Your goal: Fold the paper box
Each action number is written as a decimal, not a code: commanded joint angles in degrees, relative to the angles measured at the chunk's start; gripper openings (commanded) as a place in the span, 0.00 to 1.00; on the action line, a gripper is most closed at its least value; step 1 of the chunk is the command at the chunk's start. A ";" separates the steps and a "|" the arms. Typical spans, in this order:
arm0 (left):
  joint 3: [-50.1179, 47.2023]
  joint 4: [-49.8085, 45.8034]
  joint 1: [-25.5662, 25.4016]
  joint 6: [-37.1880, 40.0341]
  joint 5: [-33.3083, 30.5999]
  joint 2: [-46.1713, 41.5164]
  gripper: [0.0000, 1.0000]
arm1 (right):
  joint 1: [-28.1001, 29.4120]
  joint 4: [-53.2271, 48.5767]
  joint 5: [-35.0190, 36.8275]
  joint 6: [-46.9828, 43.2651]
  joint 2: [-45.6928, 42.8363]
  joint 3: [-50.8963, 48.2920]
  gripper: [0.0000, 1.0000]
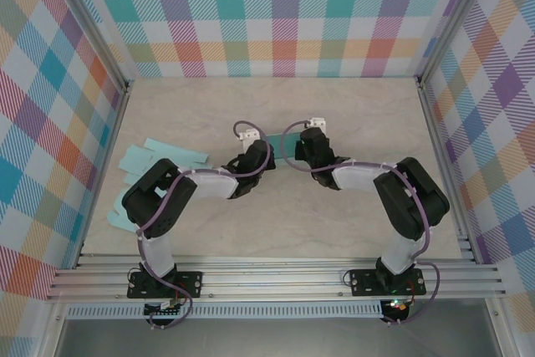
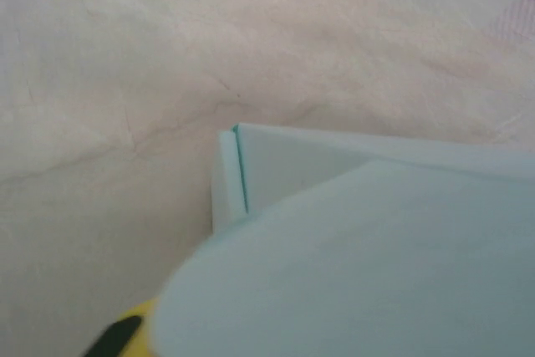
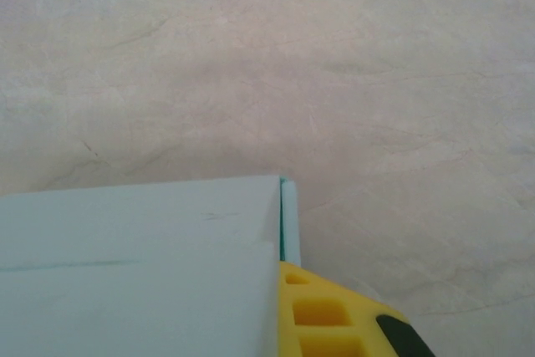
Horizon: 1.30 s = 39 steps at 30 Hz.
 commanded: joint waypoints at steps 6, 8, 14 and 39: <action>-8.03 -1.07 -0.41 -4.08 3.01 -8.64 0.42 | 0.69 -7.95 -0.86 0.34 0.73 -3.99 0.09; -9.71 -1.07 -0.45 -4.24 3.94 -11.20 0.53 | 0.83 -8.11 -0.67 0.31 0.48 -4.32 0.10; -13.54 -4.13 -0.77 -5.38 6.77 -19.04 0.68 | 1.65 -9.78 -0.64 -0.29 -1.18 -4.07 0.19; 3.53 -41.92 0.28 2.99 -0.17 -34.18 1.00 | 4.74 -36.22 -7.27 5.59 -36.78 -4.73 1.00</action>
